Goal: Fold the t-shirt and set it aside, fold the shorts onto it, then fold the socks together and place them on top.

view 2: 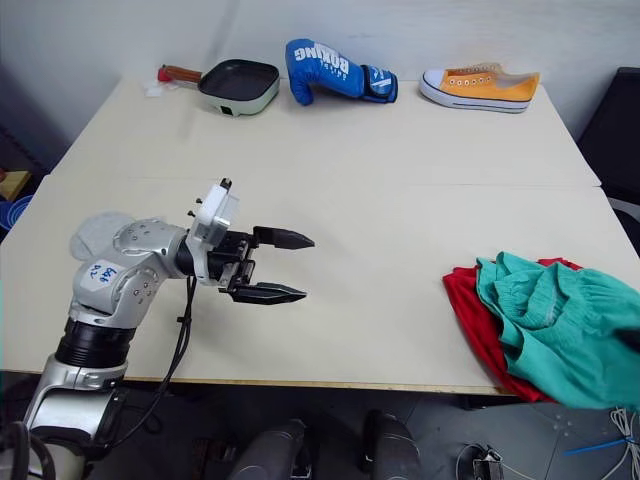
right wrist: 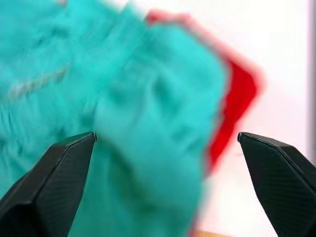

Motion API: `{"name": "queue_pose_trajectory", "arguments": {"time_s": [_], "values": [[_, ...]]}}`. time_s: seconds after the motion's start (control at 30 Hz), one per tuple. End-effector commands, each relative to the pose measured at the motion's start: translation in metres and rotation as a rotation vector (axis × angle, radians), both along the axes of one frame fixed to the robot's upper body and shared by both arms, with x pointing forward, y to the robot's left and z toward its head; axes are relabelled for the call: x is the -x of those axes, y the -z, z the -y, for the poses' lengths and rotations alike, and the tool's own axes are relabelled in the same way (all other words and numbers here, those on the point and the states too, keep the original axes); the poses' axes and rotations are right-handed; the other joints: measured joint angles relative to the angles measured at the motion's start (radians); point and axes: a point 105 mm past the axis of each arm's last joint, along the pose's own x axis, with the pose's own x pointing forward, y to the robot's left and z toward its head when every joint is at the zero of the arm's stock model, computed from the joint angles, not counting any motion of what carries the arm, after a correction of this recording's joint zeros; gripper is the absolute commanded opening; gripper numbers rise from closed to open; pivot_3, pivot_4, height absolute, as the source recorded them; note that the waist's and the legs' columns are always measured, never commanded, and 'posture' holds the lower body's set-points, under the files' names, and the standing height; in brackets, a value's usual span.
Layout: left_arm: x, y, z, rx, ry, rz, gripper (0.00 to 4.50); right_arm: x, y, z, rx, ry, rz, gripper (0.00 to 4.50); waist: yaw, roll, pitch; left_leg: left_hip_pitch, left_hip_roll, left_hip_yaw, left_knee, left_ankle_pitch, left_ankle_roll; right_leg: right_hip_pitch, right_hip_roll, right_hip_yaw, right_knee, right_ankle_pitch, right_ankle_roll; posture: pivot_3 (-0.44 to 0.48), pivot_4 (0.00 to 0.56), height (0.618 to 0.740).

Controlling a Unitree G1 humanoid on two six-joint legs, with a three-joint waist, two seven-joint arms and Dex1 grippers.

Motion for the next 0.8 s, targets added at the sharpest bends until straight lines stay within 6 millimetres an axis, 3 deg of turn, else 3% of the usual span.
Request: {"name": "queue_pose_trajectory", "arguments": {"time_s": [0.03,0.13,0.23,0.37,0.43,0.53,0.63,0.8], "values": [[0.004,-0.007,-0.007,0.011,-0.02,0.031,4.5,-0.006,-0.047,-0.011,0.072,-0.03,0.2,4.49,-0.01,0.0,0.0,0.001,0.0,0.0,0.0,0.0,0.0,0.0,0.0,0.0,0.0,0.0,0.0,0.0,0.15,0.74],[0.001,-0.004,-0.014,-0.006,-0.081,0.029,4.5,-0.027,-0.069,-0.046,0.042,-0.14,0.333,4.49,-0.023,0.0,0.0,0.002,0.0,0.001,0.0,0.0,-0.001,0.0,0.0,0.002,0.002,0.0,0.0,0.0,0.15,0.74],[-0.01,0.007,-0.031,-0.071,-0.211,0.046,4.5,-0.042,-0.067,-0.126,-0.053,-0.458,0.36,4.49,-0.03,0.0,0.0,0.002,0.001,0.0,-0.001,0.001,-0.003,0.0,0.001,0.002,0.002,0.0,-0.001,0.0,0.15,0.74],[-0.023,0.023,-0.071,-0.162,-0.451,0.032,4.5,-0.041,-0.055,-0.221,-0.19,-0.827,0.345,4.49,-0.031,0.0,0.0,0.001,0.003,0.0,-0.001,0.001,-0.004,-0.002,0.004,0.002,0.003,-0.001,-0.002,0.0,0.15,0.74],[-0.026,0.033,-0.098,-0.217,-0.576,0.033,4.5,-0.038,-0.05,-0.254,-0.251,-0.938,0.339,4.49,-0.031,0.0,0.0,0.001,0.003,0.0,-0.002,0.001,-0.004,-0.003,0.004,0.002,0.004,-0.001,-0.003,0.0,0.15,0.74],[-0.032,0.04,-0.144,-0.283,-0.776,0.038,4.5,-0.033,-0.041,-0.279,-0.296,-1.025,0.308,4.49,-0.022,-0.001,0.0,0.0,0.003,-0.002,-0.002,0.001,-0.004,-0.003,0.004,0.003,0.003,-0.001,-0.003,0.0,0.15,0.74],[-0.05,0.033,-0.188,-0.274,-1.0,0.05,4.5,-0.031,-0.039,-0.287,-0.343,-1.054,0.298,4.49,-0.003,-0.001,0.0,-0.002,0.001,-0.003,-0.002,0.001,-0.003,-0.003,0.003,0.004,-0.001,0.0,-0.003,0.0,0.15,0.74],[-0.069,0.03,-0.206,-0.206,-1.149,-0.064,4.5,-0.035,-0.035,-0.288,-0.356,-1.05,0.294,4.49,0.013,-0.004,-0.001,-0.002,-0.001,-0.002,-0.002,0.001,0.0,-0.003,0.001,0.004,0.001,0.001,-0.001,0.0,0.15,0.74]]}}
